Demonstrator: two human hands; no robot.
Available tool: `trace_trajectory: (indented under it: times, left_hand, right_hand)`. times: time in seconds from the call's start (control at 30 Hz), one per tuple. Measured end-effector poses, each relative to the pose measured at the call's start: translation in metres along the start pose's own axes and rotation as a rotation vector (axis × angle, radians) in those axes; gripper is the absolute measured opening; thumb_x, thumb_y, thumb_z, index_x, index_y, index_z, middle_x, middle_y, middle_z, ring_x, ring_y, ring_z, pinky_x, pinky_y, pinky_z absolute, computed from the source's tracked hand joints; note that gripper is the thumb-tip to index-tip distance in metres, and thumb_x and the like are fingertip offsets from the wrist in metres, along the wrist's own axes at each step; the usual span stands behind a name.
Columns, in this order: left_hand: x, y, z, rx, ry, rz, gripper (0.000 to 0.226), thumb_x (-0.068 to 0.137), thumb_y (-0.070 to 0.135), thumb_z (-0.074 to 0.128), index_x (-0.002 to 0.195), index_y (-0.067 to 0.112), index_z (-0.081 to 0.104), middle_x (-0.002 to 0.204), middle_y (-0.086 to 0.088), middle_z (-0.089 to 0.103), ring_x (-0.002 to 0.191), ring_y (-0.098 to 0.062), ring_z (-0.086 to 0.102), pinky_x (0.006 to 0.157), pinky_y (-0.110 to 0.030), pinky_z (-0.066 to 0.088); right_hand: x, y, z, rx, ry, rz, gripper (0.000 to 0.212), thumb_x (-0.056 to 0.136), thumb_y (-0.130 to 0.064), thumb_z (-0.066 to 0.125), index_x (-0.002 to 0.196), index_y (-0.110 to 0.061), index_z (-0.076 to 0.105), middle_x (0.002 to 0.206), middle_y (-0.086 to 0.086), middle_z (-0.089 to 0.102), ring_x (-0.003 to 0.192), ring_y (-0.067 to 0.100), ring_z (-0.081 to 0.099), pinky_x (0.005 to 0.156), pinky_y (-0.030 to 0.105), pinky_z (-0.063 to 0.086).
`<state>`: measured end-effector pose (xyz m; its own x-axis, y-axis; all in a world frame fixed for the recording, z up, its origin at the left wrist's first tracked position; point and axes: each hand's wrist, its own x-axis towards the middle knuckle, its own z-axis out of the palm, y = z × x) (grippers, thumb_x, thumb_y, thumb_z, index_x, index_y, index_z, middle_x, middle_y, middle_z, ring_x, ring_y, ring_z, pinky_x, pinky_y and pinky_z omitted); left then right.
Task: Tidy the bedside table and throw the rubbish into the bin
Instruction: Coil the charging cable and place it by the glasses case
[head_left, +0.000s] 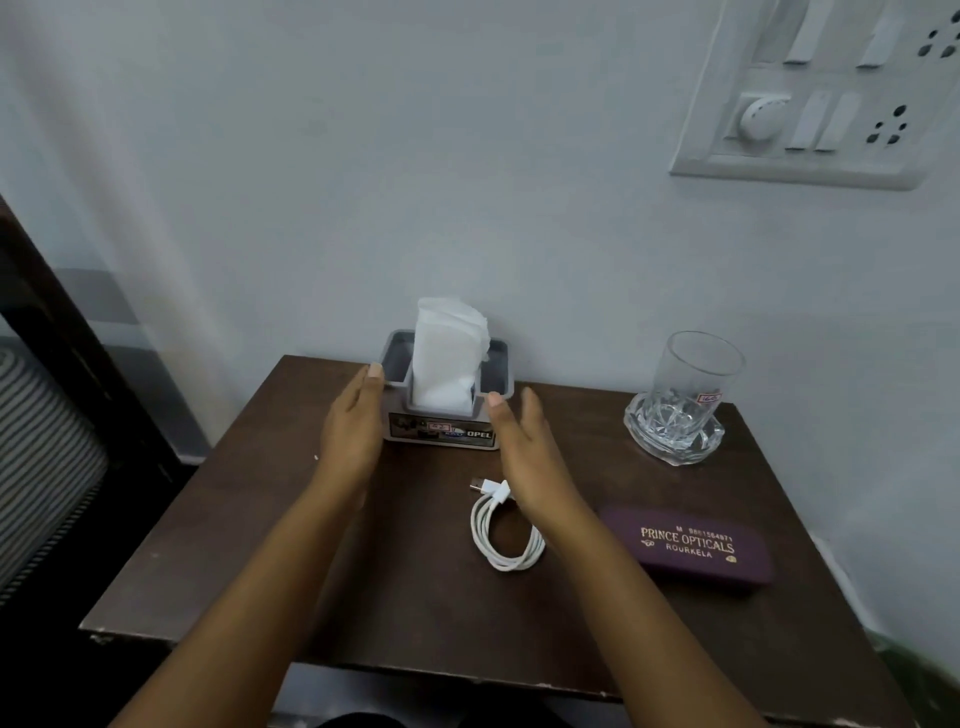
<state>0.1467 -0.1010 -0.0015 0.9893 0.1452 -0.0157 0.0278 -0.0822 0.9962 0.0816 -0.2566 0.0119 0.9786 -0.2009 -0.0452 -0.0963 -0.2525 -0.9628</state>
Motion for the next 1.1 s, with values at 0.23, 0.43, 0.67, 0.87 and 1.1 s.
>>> trace_trajectory:
  times: [0.23,0.43,0.67,0.87,1.1]
  left_hand:
    - [-0.111,-0.028,0.011,0.261,-0.210,0.316,0.044,0.095,0.045,0.039,0.138,0.034,0.036,0.141,0.028,0.032,0.133,0.010,0.027,0.114,-0.018,0.019]
    - [-0.129,-0.058,-0.012,0.928,-0.374,0.469,0.065,0.098,0.050,0.007,0.134,0.021,0.051,0.141,0.004,0.050,0.128,-0.014,0.049,0.110,-0.028,0.029]
    - [-0.117,-0.064,-0.054,0.948,-0.222,0.405,0.080,0.091,0.064,0.002,0.137,0.013,0.043,0.143,-0.002,0.043,0.135,-0.015,0.033,0.111,-0.028,0.020]
    - [-0.136,-0.011,0.015,0.368,-0.247,0.436,0.045,0.092,0.044,0.044,0.134,0.029,0.046,0.142,0.018,0.042,0.134,0.010,0.027,0.107,-0.006,0.020]
    - [-0.068,0.019,0.163,0.482,-0.617,0.296,0.054,0.093,0.017,0.053,0.143,0.009,0.034,0.149,-0.009,0.037,0.137,-0.020,0.033,0.108,-0.022,0.024]
  right_hand:
    - [-0.077,0.050,-0.001,-0.303,0.090,-0.057,0.055,0.100,-0.038,0.032,0.149,-0.020,0.013,0.156,-0.011,0.011,0.140,-0.003,0.005,0.100,-0.002,-0.004]
    - [-0.082,0.056,0.030,-0.522,0.015,-0.162,0.071,0.076,-0.018,0.016,0.148,-0.011,0.020,0.157,-0.004,0.006,0.145,0.008,0.001,0.115,0.017,-0.003]
    - [-0.086,0.028,0.069,-0.424,-0.095,-0.214,0.052,0.099,-0.008,0.029,0.149,-0.017,0.018,0.158,-0.011,0.005,0.144,0.001,-0.002,0.116,0.014,0.000]
    - [-0.078,0.030,-0.048,-0.123,0.577,-0.381,0.024,0.091,-0.023,0.051,0.114,-0.024,0.057,0.115,-0.006,0.059,0.106,0.006,0.056,0.091,0.017,0.041]
    - [0.002,0.072,-0.196,-0.193,0.449,0.099,0.044,0.094,-0.012,0.053,0.137,-0.008,0.044,0.137,0.006,0.050,0.123,0.017,0.048,0.098,0.020,0.034]
